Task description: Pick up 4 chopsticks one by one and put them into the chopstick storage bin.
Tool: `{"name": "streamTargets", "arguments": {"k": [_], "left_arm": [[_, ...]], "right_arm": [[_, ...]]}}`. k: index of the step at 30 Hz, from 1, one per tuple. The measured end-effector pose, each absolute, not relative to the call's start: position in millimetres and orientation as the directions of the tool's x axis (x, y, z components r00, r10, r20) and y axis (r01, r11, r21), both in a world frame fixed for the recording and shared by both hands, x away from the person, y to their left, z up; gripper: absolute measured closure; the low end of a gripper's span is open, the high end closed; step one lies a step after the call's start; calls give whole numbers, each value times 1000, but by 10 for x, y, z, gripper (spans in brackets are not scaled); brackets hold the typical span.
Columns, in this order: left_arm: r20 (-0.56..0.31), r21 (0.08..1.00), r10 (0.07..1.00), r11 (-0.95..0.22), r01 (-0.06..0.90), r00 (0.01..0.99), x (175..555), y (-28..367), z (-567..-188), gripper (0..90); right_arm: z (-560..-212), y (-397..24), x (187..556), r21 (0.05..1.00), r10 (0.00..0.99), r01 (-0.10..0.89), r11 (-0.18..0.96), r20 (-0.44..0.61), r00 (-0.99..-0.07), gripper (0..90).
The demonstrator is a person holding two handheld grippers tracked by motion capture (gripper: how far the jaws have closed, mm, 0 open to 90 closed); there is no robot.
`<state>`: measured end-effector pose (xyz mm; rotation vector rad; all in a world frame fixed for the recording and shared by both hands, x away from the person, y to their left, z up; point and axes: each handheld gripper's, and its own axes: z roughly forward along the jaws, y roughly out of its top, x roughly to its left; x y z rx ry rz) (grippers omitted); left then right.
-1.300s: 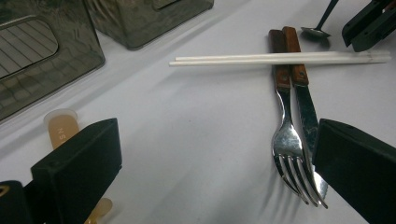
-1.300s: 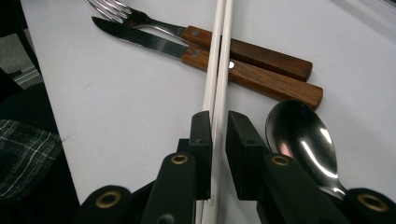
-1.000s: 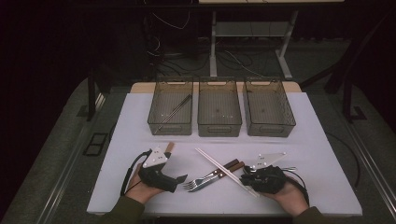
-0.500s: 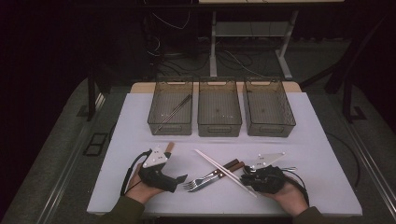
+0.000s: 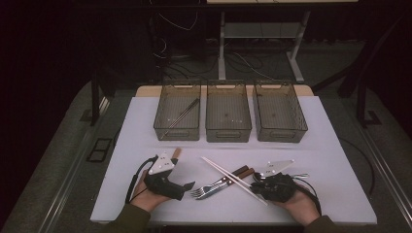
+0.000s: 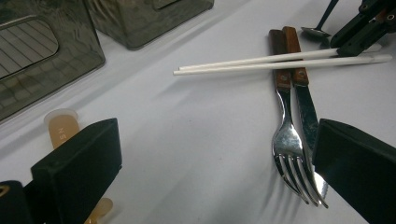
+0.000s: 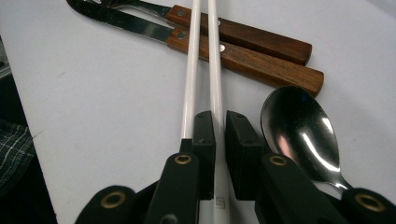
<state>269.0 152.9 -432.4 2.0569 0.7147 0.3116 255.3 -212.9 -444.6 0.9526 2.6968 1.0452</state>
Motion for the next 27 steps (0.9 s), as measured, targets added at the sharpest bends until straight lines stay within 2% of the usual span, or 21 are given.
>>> {"name": "streamTargets", "arguments": {"k": [12,27], "left_arm": [[-50,828,595,-424,366,802,2690,1527,-4326,2],[-30,821,588,-447,356,808,2693,1535,-4343,2]], "right_arm": [[-4446,-2120,2537,634,602,531,562,126,-788,836],[-4451,-2083,2479,639,613,506,579,66,-787,839]]}}
